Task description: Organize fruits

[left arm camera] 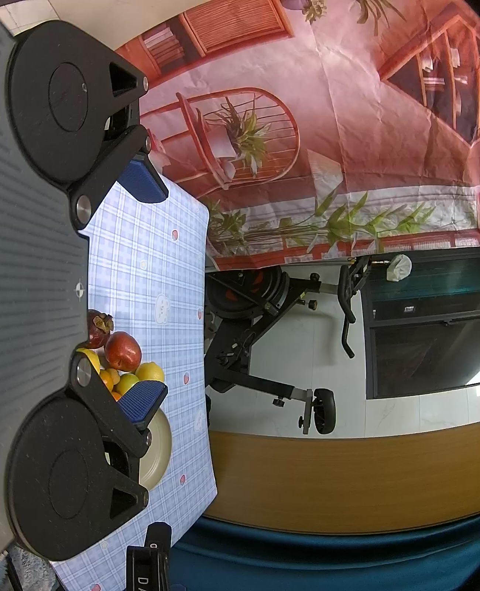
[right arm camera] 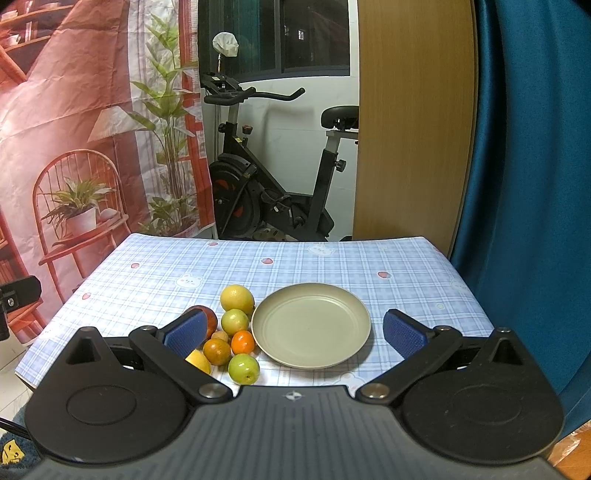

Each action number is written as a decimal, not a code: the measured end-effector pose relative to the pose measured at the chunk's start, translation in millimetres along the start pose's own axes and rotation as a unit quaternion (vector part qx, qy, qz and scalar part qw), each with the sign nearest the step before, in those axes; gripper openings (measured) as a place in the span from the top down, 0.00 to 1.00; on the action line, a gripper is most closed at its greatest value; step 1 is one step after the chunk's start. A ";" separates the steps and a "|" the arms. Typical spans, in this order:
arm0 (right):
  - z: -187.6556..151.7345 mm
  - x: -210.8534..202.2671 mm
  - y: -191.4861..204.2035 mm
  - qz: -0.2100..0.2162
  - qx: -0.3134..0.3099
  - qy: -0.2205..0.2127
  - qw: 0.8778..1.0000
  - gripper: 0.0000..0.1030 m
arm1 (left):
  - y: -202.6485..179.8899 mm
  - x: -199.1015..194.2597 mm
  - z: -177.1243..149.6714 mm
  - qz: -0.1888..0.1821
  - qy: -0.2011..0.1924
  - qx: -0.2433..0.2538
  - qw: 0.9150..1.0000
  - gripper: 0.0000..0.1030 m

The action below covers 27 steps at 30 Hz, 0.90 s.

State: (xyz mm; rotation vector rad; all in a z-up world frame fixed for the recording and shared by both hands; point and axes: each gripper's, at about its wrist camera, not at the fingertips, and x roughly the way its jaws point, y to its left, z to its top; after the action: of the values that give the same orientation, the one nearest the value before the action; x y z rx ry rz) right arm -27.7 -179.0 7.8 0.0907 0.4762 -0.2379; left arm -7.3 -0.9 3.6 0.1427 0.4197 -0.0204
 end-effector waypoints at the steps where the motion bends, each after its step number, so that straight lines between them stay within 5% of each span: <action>1: -0.2 -0.8 1.2 0.000 0.000 0.000 1.000 0.00 | 0.1 0.2 -0.1 0.000 0.000 0.000 1.000 0.00; 27: -0.1 0.0 0.6 0.001 -0.001 0.001 1.000 0.00 | 2.2 0.8 -3.4 0.000 0.004 -0.009 1.000 0.00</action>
State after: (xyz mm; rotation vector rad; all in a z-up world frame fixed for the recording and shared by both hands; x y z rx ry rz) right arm -27.6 -178.4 7.7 0.0889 0.4792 -0.2349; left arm -7.8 1.8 0.4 0.1255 0.4284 -0.0160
